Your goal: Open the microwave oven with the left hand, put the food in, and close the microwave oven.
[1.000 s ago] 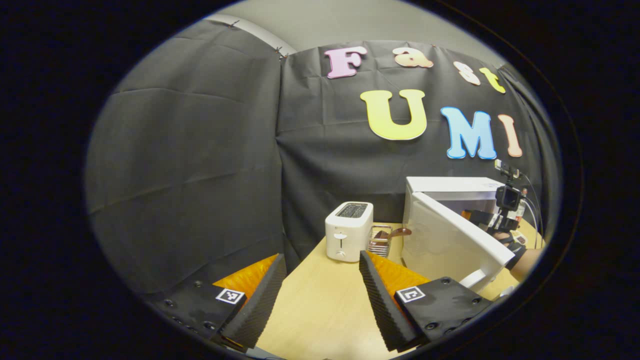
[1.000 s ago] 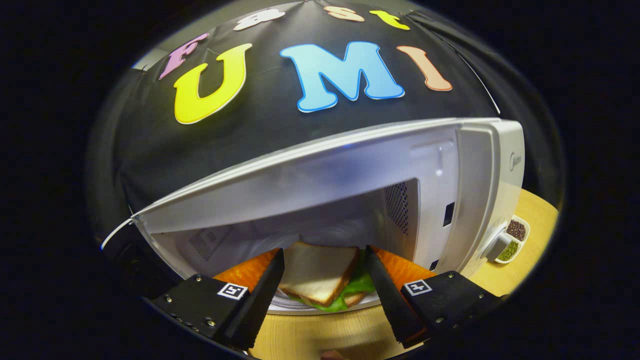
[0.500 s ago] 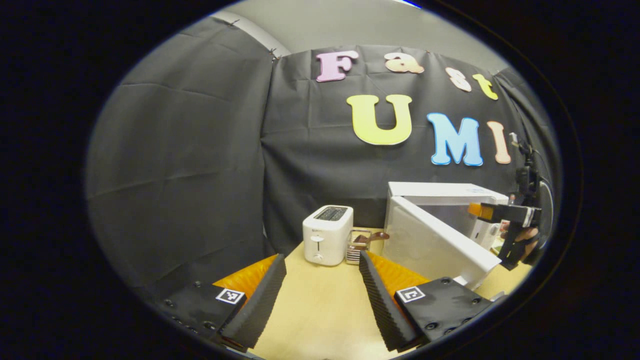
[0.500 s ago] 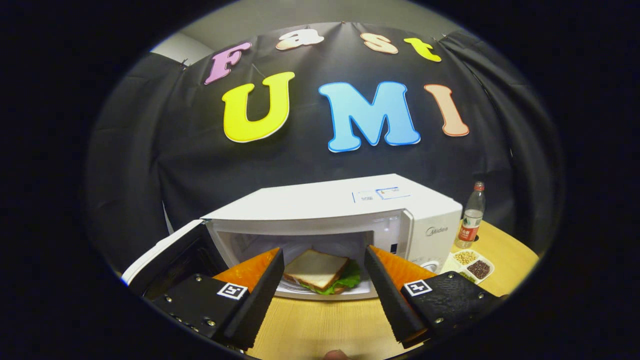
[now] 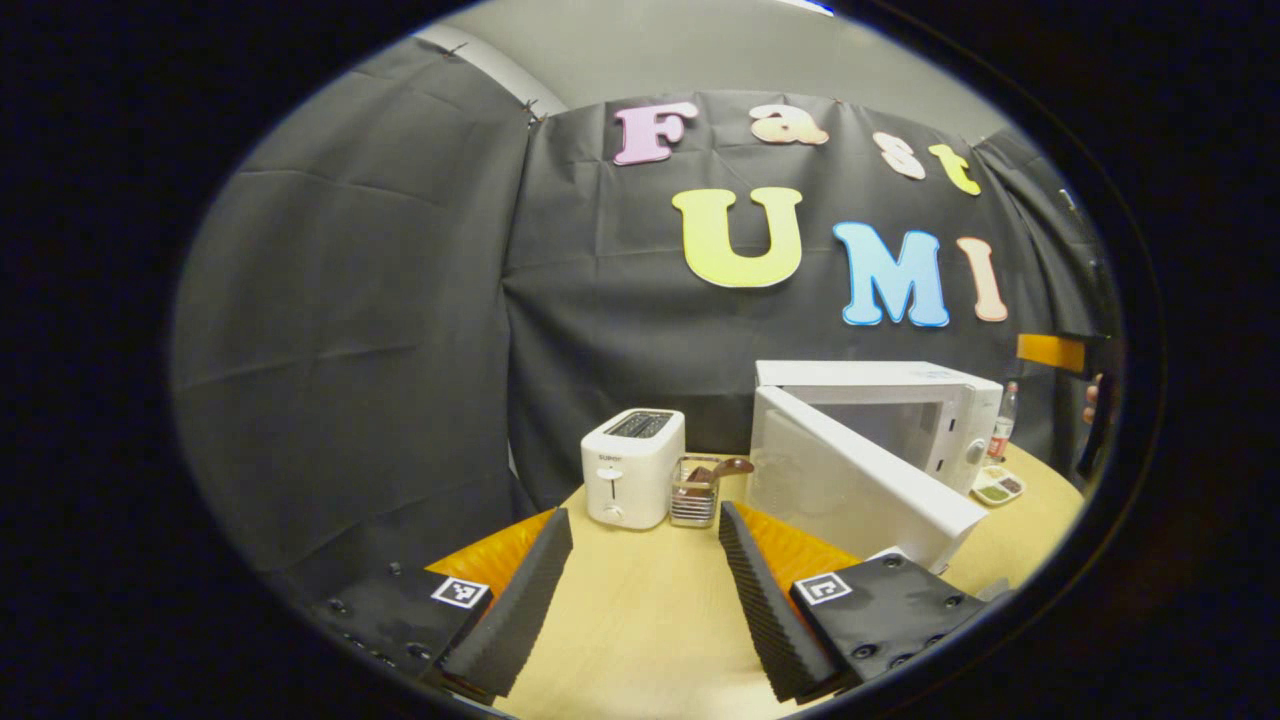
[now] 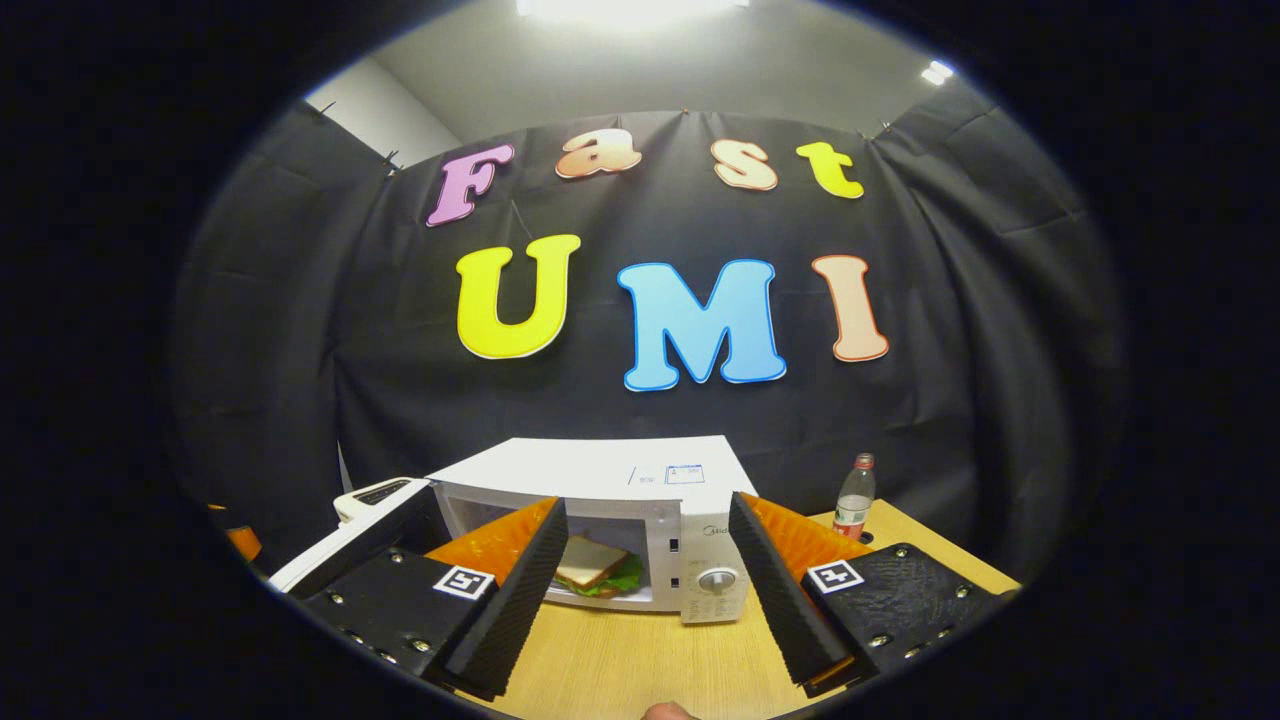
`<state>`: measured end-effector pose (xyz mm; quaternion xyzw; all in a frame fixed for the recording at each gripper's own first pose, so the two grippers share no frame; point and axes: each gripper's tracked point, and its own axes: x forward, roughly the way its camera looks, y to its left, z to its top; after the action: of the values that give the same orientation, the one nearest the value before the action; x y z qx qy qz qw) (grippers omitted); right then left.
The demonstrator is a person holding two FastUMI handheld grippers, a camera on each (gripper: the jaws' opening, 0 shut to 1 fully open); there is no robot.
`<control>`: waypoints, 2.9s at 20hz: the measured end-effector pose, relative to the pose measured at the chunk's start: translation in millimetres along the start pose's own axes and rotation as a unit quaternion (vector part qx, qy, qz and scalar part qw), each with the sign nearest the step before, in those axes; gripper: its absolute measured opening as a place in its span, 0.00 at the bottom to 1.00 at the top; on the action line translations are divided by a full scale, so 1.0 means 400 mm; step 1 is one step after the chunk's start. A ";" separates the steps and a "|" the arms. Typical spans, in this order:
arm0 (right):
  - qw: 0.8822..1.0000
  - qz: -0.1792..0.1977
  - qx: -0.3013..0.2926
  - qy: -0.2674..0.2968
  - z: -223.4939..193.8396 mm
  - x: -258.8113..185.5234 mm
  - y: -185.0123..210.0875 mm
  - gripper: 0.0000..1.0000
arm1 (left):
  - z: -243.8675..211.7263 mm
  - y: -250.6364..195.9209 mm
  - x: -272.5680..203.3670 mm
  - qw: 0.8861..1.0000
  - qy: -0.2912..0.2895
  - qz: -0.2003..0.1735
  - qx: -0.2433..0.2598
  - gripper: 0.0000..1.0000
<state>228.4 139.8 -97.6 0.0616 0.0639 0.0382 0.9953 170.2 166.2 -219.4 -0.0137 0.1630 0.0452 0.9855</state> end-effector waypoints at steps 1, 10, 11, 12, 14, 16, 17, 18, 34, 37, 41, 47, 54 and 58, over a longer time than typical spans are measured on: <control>1.000 -0.001 0.005 -0.002 0.012 -0.027 -0.010 0.98 | -0.007 -0.006 -0.002 1.000 0.003 -0.001 -0.003 0.96; 1.000 -0.014 -0.009 -0.009 0.046 -0.158 -0.115 0.98 | -0.084 -0.112 -0.022 0.999 0.036 -0.038 0.011 0.48; 1.000 -0.018 -0.006 -0.009 0.053 -0.167 -0.129 0.98 | -0.099 -0.132 -0.026 0.998 0.042 -0.050 0.013 0.45; 1.000 -0.021 -0.004 -0.011 0.055 -0.172 -0.141 0.98 | -0.106 -0.157 -0.031 0.997 0.045 -0.064 0.012 0.38; 0.999 -0.031 -0.006 -0.013 0.059 -0.189 -0.167 0.98 | -0.109 -0.163 -0.031 0.997 0.044 -0.055 0.021 0.26; 0.999 -0.037 -0.009 -0.011 0.060 -0.204 -0.184 0.98 | -0.137 -0.217 -0.038 0.995 0.059 -0.082 0.014 0.13; 0.999 -0.039 -0.012 -0.010 0.059 -0.209 -0.189 0.98 | -0.137 -0.222 -0.029 0.994 0.058 -0.087 0.021 0.11; 0.999 -0.043 -0.016 -0.008 0.062 -0.218 -0.193 0.98 | -0.137 -0.230 -0.035 0.994 0.058 -0.092 0.028 0.11; 0.997 -0.078 -0.019 0.012 0.044 -0.246 -0.231 0.98 | -0.104 -0.513 0.028 0.969 0.059 -0.235 0.047 0.07; 0.995 -0.094 -0.022 0.014 0.039 -0.248 -0.244 0.98 | -0.092 -0.559 0.058 0.963 0.055 -0.260 0.050 0.10; 0.992 -0.120 -0.018 0.015 0.037 -0.264 -0.265 0.98 | -0.077 -0.611 0.103 0.955 0.047 -0.287 0.052 0.10; 0.988 -0.152 -0.013 0.019 0.020 -0.286 -0.289 0.98 | -0.057 -0.696 0.180 0.948 0.042 -0.312 0.040 0.07; 0.984 -0.174 -0.018 0.037 -0.016 -0.303 -0.313 0.98 | -0.028 -0.809 0.276 0.945 0.025 -0.323 0.040 0.08; 0.982 -0.181 -0.019 0.041 -0.014 -0.309 -0.320 0.98 | -0.016 -0.842 0.332 0.950 0.019 -0.311 0.032 0.08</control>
<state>114.2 3.2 -104.3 0.0285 0.1137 -0.1389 0.9833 324.9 -158.1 -264.4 -0.0328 0.1710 -0.2691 0.9472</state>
